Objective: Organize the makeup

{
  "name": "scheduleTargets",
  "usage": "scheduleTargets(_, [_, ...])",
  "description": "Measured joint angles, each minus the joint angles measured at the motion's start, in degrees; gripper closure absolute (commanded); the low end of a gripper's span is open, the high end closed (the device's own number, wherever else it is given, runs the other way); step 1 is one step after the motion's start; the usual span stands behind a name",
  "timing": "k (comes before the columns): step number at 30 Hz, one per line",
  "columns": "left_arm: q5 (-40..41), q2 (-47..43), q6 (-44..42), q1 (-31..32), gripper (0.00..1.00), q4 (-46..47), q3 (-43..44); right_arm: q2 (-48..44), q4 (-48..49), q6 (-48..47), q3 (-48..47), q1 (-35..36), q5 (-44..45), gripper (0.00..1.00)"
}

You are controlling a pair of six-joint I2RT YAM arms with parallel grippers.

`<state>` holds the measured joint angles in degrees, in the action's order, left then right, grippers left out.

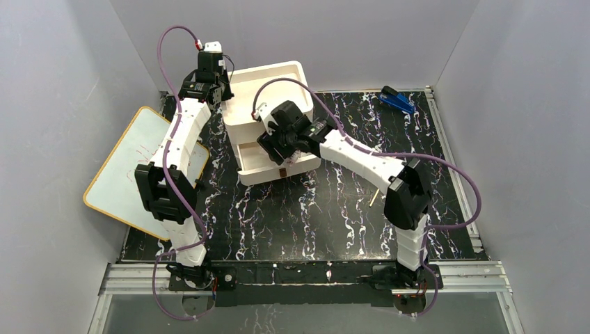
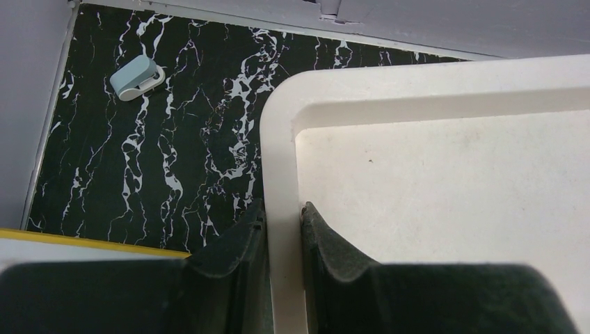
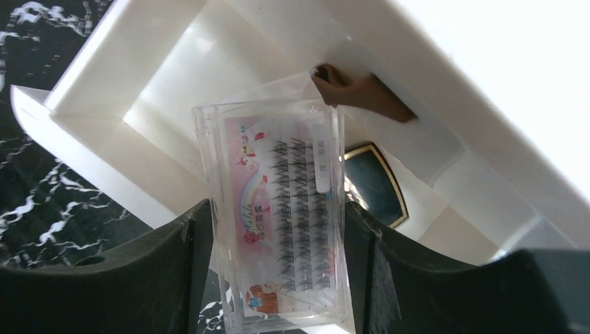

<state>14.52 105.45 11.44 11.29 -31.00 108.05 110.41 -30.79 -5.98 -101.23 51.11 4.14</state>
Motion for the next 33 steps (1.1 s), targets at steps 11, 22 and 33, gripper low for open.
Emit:
scheduleTargets(11, [-0.9,0.1,-0.9,-1.1,1.0,0.0,0.4,15.3,-19.5,-5.1,-26.9,-2.9,-16.7,0.58])
scheduleTargets(22, [-1.6,1.0,-1.4,-2.0,1.0,-1.9,2.2,15.7,-16.9,-8.6,-24.9,-3.6,-21.0,0.62])
scheduleTargets(33, [-2.6,2.6,-2.4,-2.2,1.0,-5.0,5.3,14.7,-15.7,-10.8,-22.8,-3.6,-20.9,0.46])
